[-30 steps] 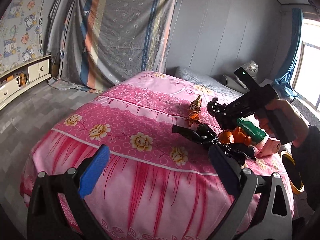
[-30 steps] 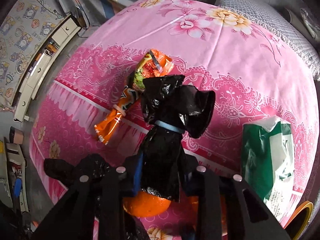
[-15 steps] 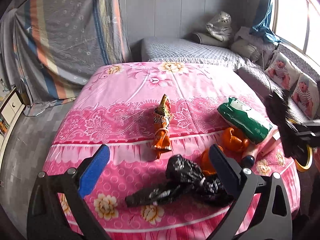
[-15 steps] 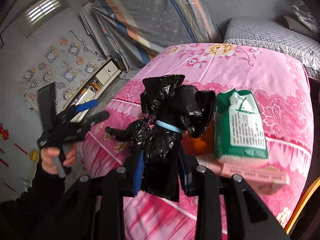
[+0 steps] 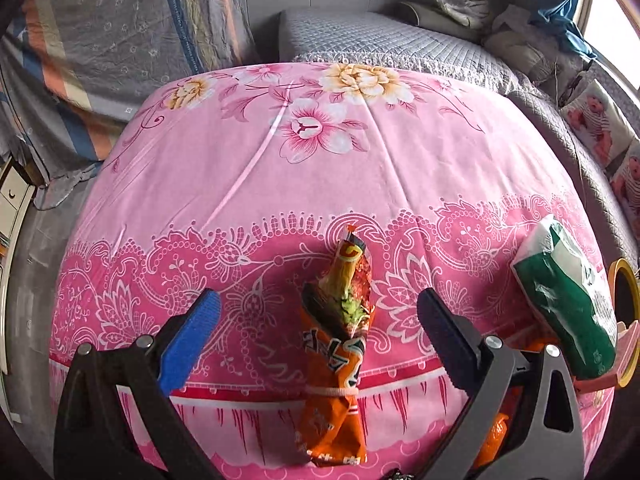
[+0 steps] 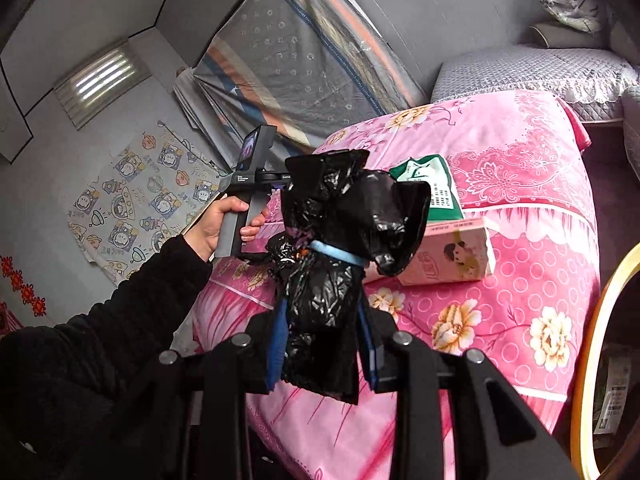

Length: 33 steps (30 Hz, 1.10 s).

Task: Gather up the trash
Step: 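Grasp the black plastic bag with the right gripper while the left gripper grasps the orange wrapper, then carry the black bag and orange wrapper over the bin and open both grippers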

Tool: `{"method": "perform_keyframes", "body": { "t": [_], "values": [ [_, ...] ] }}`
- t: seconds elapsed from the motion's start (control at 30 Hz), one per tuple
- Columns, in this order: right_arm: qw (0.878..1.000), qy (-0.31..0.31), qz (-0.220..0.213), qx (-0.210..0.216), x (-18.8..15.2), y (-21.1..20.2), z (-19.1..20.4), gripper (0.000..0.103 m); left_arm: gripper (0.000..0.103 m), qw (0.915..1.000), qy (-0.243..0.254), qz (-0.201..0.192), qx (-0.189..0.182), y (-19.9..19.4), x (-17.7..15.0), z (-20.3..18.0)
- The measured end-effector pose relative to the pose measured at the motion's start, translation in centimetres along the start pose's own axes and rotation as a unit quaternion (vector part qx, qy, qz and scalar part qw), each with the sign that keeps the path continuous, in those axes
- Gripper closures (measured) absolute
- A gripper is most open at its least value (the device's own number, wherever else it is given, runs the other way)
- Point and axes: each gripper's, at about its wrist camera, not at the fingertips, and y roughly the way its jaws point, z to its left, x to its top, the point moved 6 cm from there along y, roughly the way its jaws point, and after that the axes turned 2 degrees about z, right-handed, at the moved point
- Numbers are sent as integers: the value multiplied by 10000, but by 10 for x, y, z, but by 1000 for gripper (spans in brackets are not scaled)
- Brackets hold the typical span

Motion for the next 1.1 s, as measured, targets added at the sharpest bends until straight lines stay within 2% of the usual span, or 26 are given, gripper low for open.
{"method": "perform_keyframes", "body": {
  "t": [0.07,0.13,0.2,0.27,0.33,0.43,0.5,0.67,0.83,0.97,1.1],
  "values": [
    [10000,20,2,28,-2,-1,-2,74,12,9998,74,41,160,6,2,0],
    [10000,31,3,22,-2,1,-3,74,22,9996,126,139,209,12,3,0],
    [10000,55,-38,30,0,4,-6,74,24,9993,165,190,270,18,3,-1],
    [9999,81,-41,83,0,4,-5,74,41,9990,205,265,313,22,1,-2],
    [9999,84,-48,62,0,4,-3,74,67,9987,200,399,251,28,-1,-3],
    [10000,69,-49,46,-1,1,1,74,76,9979,253,394,439,32,-2,0],
    [9999,51,-52,70,0,0,4,74,80,9983,247,288,439,27,-2,2],
    [9998,42,-49,162,4,-3,10,74,81,9979,127,-606,206,-37,4,-1],
    [9996,50,-5,275,5,4,17,74,81,9869,96,-1603,168,-129,-14,-24],
    [9997,91,-26,241,6,6,18,74,81,9779,305,-2051,268,-172,-45,-59],
    [9995,106,-270,140,11,-11,17,74,81,9747,272,-2215,87,-194,-69,-89]
  ]
}}
